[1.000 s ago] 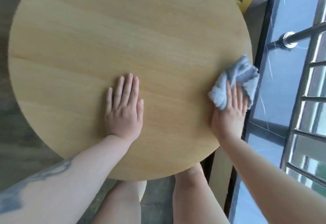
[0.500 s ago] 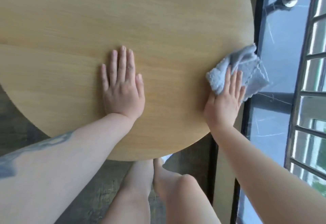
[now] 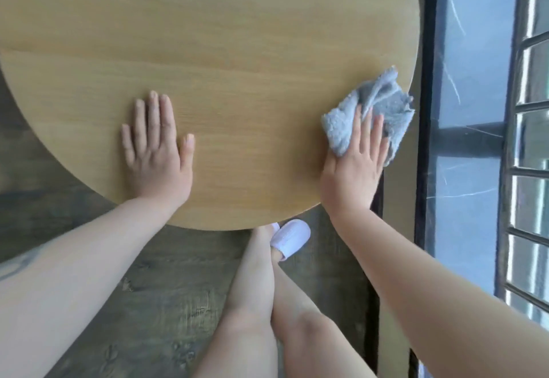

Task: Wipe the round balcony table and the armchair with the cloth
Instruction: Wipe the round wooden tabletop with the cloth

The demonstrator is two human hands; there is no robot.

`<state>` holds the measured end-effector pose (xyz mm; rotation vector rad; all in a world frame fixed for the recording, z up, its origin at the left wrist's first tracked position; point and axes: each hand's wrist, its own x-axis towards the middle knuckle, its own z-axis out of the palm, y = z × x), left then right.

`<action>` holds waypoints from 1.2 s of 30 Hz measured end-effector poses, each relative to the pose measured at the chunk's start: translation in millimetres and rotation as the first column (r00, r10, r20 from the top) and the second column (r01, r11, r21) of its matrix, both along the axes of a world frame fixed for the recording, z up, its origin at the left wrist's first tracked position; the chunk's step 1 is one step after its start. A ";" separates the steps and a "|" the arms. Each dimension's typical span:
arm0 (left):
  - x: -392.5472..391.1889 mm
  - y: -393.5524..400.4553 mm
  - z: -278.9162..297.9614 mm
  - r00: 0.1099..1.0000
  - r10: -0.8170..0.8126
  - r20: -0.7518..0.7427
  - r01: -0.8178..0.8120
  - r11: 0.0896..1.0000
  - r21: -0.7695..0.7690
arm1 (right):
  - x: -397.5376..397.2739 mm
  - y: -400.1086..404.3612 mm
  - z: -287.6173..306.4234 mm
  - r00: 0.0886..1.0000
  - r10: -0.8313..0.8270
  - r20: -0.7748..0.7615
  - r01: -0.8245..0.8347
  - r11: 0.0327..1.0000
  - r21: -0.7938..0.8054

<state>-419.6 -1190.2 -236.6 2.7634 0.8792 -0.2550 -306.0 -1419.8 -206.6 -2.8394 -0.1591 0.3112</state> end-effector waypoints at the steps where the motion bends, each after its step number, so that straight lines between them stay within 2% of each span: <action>1: 0.4 -0.1 -0.2 1.000 0.002 -0.004 -0.002 1.000 -0.001 | -0.3 22.3 4.6 1.000 0.026 -0.012 -0.025 0.997 0.072; 3: 3.4 -1.1 0.4 1.000 0.006 -0.006 -0.006 1.000 0.010 | -19.2 69.3 9.1 0.953 0.299 -0.058 -0.282 0.938 0.202; 5: 3.6 0.3 0.6 0.999 0.007 -0.049 -0.006 1.000 0.008 | -50.5 89.2 0.3 0.822 0.568 -0.042 -0.552 0.813 0.186; 6: 2.8 1.4 0.6 0.998 0.005 -0.069 -0.006 1.000 -0.005 | -58.9 83.5 -7.6 0.783 0.621 -0.018 -0.614 0.778 0.137; 7: 3.2 2.5 0.4 0.997 0.002 -0.071 -0.002 1.000 -0.011 | -61.0 69.9 -15.3 0.789 0.615 0.006 -0.613 0.785 0.087; 9: 6.2 4.2 0.8 0.997 0.004 -0.075 -0.006 1.000 -0.024 | -60.0 31.8 -23.9 0.880 0.474 0.028 -0.474 0.880 0.022; 11: 4.8 4.5 0.6 0.996 0.009 -0.092 -0.013 0.999 -0.046 | -53.3 -0.7 -17.7 0.977 0.211 0.008 -0.210 0.976 -0.051; 13: 1.9 5.6 0.6 0.996 0.010 -0.083 -0.013 0.999 -0.034 | -40.9 8.2 -9.7 0.999 -0.024 -0.038 0.021 0.998 -0.063; 14: 1.4 5.6 0.7 0.997 0.011 -0.081 -0.013 1.000 -0.028 | -35.6 28.3 -6.5 0.997 -0.061 -0.048 0.061 0.998 -0.013; 15: 2.5 4.2 0.5 0.997 0.011 -0.081 -0.013 1.000 -0.019 | -33.2 53.7 -3.8 0.998 -0.010 -0.060 0.014 0.998 0.060; 17: 6.9 0.1 -2.0 0.996 0.029 -0.086 -0.027 0.999 0.025 | -47.6 102.4 -3.0 0.958 0.285 -0.027 -0.275 0.944 0.184; 18: 8.1 -1.0 -3.4 0.994 0.045 -0.096 -0.040 0.998 0.053 | -62.0 114.1 -7.7 0.907 0.421 -0.002 -0.413 0.889 0.196; 19: 8.3 -1.6 -3.5 0.994 0.050 -0.102 -0.042 0.996 0.076 | -74.4 113.5 -14.8 0.872 0.488 0.016 -0.484 0.859 0.169; 21: 3.1 -1.8 -2.1 0.997 0.007 -0.072 -0.002 0.998 0.061 | -89.8 82.5 -25.2 0.915 0.402 -0.008 -0.401 0.913 0.073; 24: 0.8 0.8 -3.1 0.999 -0.013 -0.048 0.014 1.000 0.017 | -80.8 38.4 -20.6 1.000 0.003 0.015 -0.002 0.998 -0.064; 26: 5.7 2.4 3.2 0.997 -0.036 -0.069 0.035 0.999 -0.021 | -58.4 52.5 -10.9 0.942 -0.334 0.019 0.335 0.941 -0.054; 27: 9.0 5.8 7.2 0.993 -0.071 -0.099 0.065 0.996 -0.057 | -49.7 74.1 -6.9 0.911 -0.411 0.024 0.412 0.911 -0.016; 28: 10.7 13.1 10.4 0.985 -0.124 -0.121 0.114 0.990 -0.088 | -47.5 101.6 -2.2 0.923 -0.383 0.022 0.383 0.924 0.020; 30: 13.0 42.7 14.2 0.965 -0.248 -0.079 0.239 0.965 -0.111 | -64.6 156.4 -1.4 0.995 -0.097 0.015 0.096 0.993 0.070; 31: 14.8 61.7 16.0 0.947 -0.315 -0.055 0.309 0.946 -0.101 | -81.5 171.7 -6.7 0.999 0.054 -0.007 -0.054 0.996 0.075; 32: 18.5 79.9 15.5 0.922 -0.384 -0.050 0.378 0.921 -0.096 | -97.7 175.3 -12.4 0.990 0.138 -0.020 -0.137 0.989 0.048; 33: 23.0 93.6 12.8 0.893 -0.446 -0.063 0.438 0.893 -0.106 | -107.9 167.1 -17.4 0.991 0.135 -0.022 -0.135 0.991 0.007; 34: 26.9 101.6 10.1 0.872 -0.484 -0.079 0.471 0.872 -0.135 | -112.2 151.7 -20.8 0.998 0.058 -0.016 -0.058 0.998 -0.018; 36: 30.1 103.9 8.6 0.862 -0.493 -0.116 0.470 0.865 -0.178 | -113.5 117.2 -20.1 0.980 -0.198 0.012 0.199 0.977 -0.077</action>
